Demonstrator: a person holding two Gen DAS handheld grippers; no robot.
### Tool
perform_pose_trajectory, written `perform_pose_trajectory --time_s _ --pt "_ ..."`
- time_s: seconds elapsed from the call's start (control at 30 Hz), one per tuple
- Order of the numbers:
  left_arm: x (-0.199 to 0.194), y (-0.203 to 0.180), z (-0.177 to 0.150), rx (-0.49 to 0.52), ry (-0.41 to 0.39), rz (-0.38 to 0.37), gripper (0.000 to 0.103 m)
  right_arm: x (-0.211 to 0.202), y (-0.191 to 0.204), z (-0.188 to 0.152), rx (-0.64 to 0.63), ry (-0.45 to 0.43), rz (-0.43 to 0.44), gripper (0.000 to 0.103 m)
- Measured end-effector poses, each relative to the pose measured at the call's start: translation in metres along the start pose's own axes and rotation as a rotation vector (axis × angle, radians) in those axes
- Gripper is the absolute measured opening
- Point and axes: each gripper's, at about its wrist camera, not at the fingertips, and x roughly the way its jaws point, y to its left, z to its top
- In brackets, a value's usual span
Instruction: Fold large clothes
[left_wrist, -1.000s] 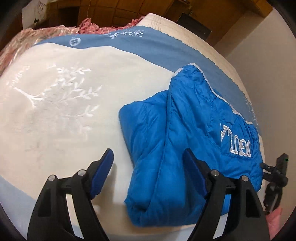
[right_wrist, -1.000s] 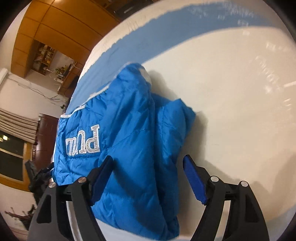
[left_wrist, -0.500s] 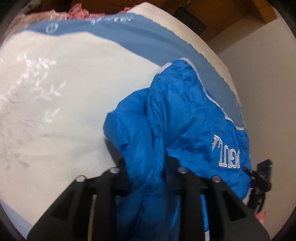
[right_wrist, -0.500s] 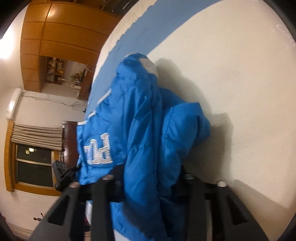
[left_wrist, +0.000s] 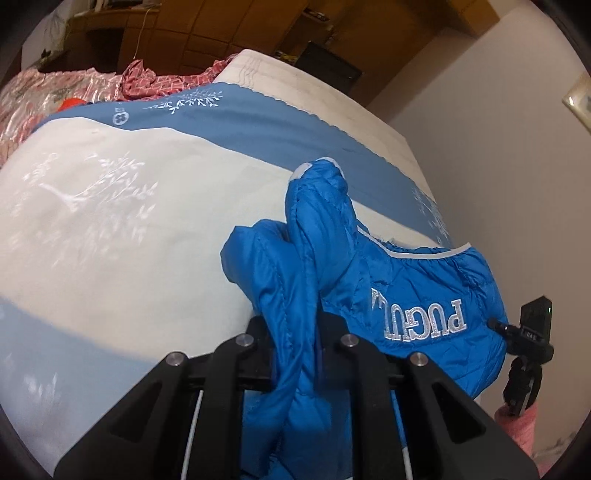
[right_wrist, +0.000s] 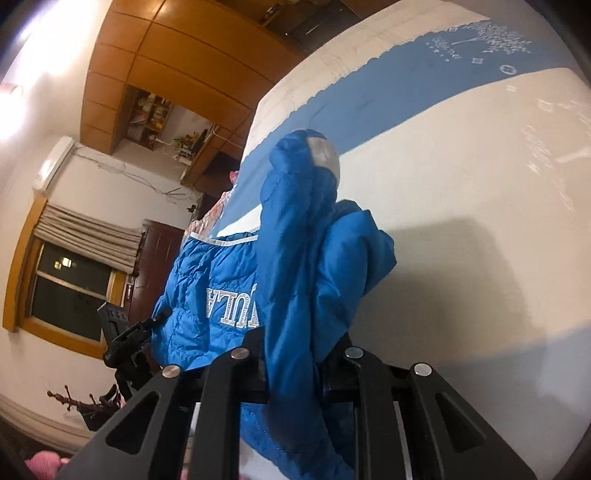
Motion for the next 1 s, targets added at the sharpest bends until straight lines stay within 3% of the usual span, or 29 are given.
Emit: perform_pose_trajectory --time_s 0.13,0.3,0.5,0.57,0.73,0.83,0.93,1.0 --pt "-0.029 0.002 -0.056 0.004 0.026 -0.001 0.013 -0.017 0.003 -0.032 -0.018 0.013 -0.015 0.017" --pt "-0.018 0.024 -0.111 0.004 0.088 0.051 0.014 -0.005 -0.013 -0.072 0.019 0.052 -0.079 0.017" --pt "0.024 0.051 -0.151 0.060 0.139 0.182 0.022 0.038 -0.056 -0.083 0.063 0.080 -0.287 0.018" --pt "0.039 0.065 -0.157 0.042 0.155 0.178 0.028 0.054 -0.075 -0.082 0.098 0.097 -0.343 0.021" --pt "0.051 0.062 -0.165 0.104 0.121 0.200 0.032 0.076 -0.097 -0.072 0.160 0.044 -0.299 0.026" --pt "0.051 0.062 -0.163 0.102 0.119 0.202 0.032 0.074 -0.095 -0.069 0.159 0.025 -0.316 0.028" --pt "0.039 0.064 -0.158 0.067 0.135 0.189 0.036 0.071 -0.081 -0.060 0.157 0.020 -0.375 0.040" --pt "0.024 0.065 -0.156 0.057 0.124 0.192 0.037 0.065 -0.058 -0.055 0.109 0.000 -0.475 0.045"
